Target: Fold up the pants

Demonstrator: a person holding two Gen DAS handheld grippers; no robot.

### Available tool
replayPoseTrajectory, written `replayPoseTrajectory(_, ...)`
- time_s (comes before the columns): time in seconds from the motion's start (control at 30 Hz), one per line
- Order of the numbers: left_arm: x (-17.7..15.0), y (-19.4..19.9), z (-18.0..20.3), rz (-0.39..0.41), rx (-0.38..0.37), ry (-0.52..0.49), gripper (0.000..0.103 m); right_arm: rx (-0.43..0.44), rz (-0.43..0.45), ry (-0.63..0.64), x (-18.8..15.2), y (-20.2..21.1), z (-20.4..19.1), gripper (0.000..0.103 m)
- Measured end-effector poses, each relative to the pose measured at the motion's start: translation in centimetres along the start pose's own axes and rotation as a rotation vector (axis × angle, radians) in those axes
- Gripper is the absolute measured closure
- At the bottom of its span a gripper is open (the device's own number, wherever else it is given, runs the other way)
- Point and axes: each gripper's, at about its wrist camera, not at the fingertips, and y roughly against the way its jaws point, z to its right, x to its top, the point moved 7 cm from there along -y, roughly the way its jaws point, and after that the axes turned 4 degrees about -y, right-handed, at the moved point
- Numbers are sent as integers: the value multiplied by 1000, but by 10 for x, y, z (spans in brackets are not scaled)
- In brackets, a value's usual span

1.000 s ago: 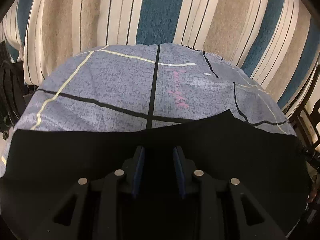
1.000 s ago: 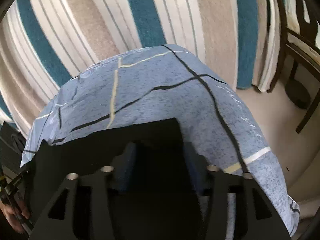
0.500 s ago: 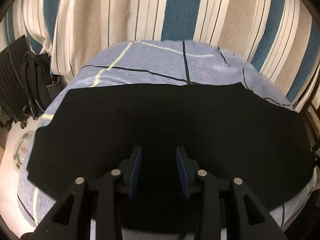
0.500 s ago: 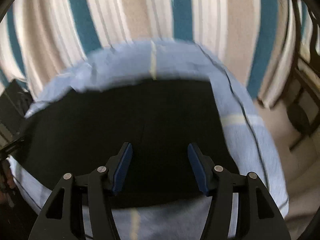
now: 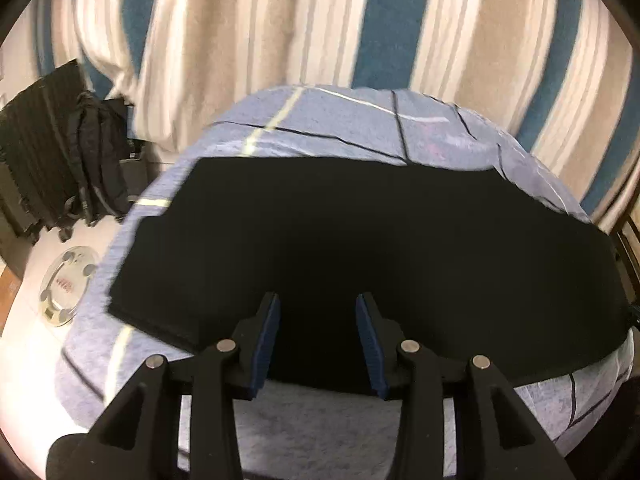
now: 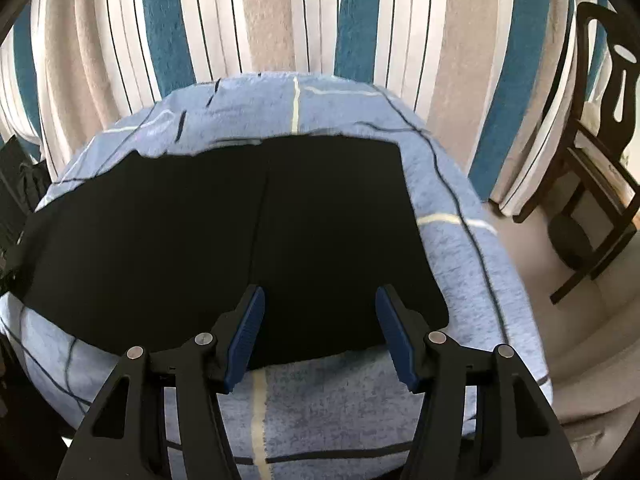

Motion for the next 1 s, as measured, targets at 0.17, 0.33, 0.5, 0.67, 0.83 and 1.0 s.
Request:
replayPoseTrajectory(0.17,-5,5,-33,2,70,92,61,43,52,57,5,15,-20,45)
replayPoseTrajectory(0.33,-1,-1,-55,-19,68,194,61,83,-46,19,-17,-16,-28,45)
replayPoseTrajectory(0.5,9,5,-72,-8,145,220,60,74,-17,36,-6,-4,-32,45)
replayPoseTrajectory(0.67,32,-1,-61,9,70,176,55,105,-19,73,-5,-2,-46,45)
replayPoseTrajectory(0.83,40,-46,-77,-75,87,244,55,114,-33,53,-6,-8,-56,45)
replayPoseTrajectory(1.0,38,-45,-75,-42,124,226,54,97,-29,55,-2,-6,-52,45)
